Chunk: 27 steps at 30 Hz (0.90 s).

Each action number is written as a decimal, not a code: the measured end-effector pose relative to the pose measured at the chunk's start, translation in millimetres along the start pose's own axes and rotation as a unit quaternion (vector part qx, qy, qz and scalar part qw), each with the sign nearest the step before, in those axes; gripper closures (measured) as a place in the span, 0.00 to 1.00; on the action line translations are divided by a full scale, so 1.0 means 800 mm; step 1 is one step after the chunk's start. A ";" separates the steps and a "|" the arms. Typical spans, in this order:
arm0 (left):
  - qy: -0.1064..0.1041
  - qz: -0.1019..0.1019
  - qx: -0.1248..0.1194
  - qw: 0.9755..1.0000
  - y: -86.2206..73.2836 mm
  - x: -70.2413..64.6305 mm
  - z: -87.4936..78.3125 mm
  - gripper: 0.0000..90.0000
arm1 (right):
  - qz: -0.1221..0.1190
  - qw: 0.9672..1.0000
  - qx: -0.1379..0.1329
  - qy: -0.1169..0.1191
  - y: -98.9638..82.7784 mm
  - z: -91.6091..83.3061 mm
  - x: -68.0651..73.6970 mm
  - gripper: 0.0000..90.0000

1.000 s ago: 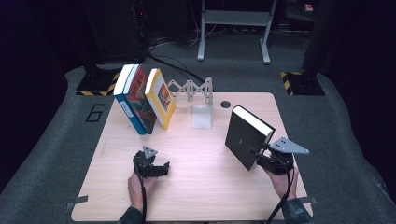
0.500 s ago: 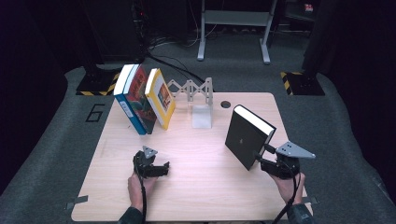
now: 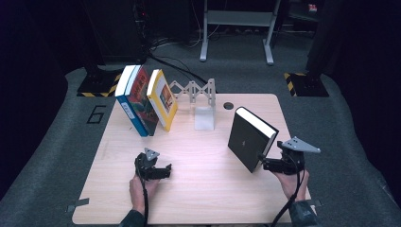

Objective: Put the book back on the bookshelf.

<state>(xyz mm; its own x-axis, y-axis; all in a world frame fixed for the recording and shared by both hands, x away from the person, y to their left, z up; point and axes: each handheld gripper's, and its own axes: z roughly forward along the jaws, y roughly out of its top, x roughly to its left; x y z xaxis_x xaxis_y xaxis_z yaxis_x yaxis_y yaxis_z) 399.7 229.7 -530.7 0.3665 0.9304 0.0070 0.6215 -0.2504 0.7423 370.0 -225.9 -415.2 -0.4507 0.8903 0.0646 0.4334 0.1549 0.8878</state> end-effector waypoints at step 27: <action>0.000 0.000 -0.001 1.000 0.000 0.000 0.000 0.09 | -0.042 0.997 0.000 0.057 0.022 0.046 -0.008 0.60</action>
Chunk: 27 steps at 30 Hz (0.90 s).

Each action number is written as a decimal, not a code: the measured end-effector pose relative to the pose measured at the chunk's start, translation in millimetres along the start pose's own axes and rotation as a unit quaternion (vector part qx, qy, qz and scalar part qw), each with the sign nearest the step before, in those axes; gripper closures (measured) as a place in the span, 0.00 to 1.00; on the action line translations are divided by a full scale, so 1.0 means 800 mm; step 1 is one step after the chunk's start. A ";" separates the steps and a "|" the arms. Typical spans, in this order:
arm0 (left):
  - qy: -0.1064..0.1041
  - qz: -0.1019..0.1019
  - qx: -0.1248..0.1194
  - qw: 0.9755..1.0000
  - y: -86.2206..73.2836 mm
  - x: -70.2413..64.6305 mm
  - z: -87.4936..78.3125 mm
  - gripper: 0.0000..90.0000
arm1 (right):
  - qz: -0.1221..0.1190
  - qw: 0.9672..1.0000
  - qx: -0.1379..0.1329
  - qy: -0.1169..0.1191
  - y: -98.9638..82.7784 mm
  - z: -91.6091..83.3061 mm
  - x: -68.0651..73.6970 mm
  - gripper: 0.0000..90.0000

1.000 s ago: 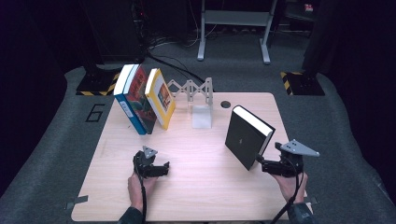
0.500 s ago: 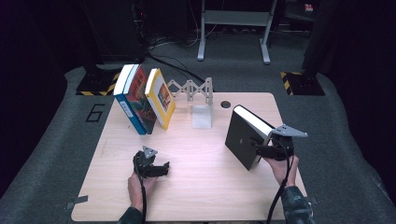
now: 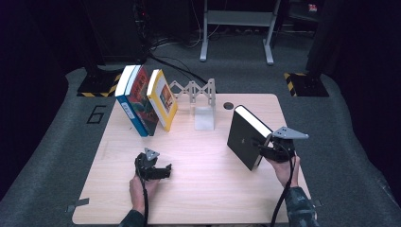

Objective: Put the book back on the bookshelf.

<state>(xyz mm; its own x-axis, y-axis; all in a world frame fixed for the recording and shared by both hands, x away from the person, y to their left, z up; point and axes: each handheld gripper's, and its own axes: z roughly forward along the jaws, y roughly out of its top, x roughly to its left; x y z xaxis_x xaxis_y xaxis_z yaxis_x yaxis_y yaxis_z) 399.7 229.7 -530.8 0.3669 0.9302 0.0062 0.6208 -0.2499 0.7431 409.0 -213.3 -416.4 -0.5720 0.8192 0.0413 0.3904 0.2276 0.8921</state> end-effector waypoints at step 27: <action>0.000 0.000 0.000 1.000 0.000 0.000 0.000 0.09 | -0.044 0.996 0.009 0.075 0.018 0.036 0.034 0.60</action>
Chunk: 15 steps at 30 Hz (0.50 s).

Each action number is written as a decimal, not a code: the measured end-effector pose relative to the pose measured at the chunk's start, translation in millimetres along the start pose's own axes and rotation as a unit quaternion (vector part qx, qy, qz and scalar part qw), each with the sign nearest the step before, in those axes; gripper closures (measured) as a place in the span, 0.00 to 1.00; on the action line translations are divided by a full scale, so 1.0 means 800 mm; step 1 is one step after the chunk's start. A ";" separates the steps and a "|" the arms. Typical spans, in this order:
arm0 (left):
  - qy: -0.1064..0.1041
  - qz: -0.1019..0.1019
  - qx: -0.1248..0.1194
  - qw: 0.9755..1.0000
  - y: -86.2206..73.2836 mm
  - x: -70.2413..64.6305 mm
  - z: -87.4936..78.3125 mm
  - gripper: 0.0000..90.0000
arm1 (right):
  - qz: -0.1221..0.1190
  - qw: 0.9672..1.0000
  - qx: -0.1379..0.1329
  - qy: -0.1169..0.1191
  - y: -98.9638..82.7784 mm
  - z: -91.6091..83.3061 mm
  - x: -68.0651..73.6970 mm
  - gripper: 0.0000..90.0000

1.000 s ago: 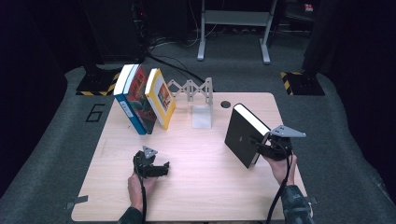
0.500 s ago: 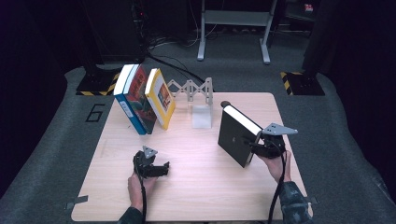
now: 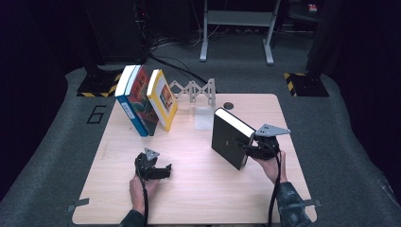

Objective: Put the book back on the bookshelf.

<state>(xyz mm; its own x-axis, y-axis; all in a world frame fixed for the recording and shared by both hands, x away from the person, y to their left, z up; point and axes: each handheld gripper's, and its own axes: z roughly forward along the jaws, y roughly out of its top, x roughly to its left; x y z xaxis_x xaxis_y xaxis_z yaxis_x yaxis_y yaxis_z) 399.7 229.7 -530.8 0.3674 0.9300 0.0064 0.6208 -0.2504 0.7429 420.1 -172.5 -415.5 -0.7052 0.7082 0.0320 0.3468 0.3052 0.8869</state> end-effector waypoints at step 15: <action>0.000 0.000 0.000 1.000 0.000 0.000 0.000 0.09 | -0.014 1.000 0.001 0.024 0.008 0.017 0.016 0.60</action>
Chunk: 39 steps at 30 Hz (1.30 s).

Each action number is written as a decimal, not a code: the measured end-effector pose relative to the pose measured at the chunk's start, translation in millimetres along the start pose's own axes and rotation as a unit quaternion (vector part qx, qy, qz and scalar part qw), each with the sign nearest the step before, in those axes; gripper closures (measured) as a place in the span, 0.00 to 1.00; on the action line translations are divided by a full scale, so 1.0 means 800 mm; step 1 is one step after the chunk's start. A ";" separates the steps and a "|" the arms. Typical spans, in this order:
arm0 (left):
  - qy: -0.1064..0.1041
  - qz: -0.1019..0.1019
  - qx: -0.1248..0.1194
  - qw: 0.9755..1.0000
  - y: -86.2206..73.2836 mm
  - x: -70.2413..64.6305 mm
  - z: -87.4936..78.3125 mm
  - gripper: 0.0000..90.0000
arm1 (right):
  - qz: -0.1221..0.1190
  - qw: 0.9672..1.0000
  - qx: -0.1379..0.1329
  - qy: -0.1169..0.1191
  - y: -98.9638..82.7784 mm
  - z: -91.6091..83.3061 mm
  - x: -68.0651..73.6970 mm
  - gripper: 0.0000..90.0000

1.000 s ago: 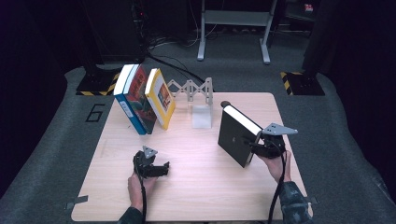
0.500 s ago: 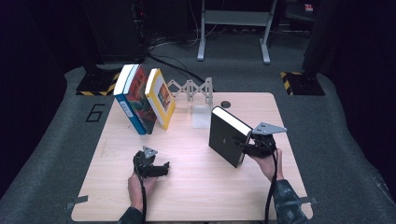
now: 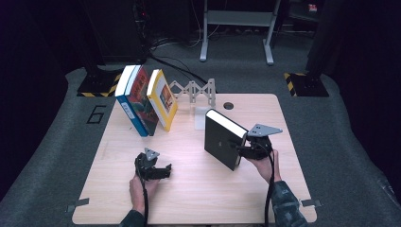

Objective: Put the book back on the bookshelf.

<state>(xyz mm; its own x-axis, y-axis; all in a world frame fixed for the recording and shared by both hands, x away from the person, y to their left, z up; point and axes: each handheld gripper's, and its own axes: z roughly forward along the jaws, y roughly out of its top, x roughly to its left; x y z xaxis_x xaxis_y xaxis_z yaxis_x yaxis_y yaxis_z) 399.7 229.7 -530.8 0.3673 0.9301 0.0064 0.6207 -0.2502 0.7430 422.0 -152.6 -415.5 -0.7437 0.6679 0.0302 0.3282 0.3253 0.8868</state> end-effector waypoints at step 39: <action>0.001 0.001 -0.001 1.000 0.000 0.000 0.000 0.09 | -0.047 0.994 0.073 0.068 0.038 0.038 0.007 0.60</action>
<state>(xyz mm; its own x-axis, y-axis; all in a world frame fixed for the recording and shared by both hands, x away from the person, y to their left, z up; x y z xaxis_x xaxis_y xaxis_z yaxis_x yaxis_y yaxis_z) 399.5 229.6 -531.0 0.3674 0.9300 0.0103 0.6180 -0.2524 0.7445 445.6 -118.5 -402.0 -0.8439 0.5361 0.0204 0.3265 0.4830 0.8125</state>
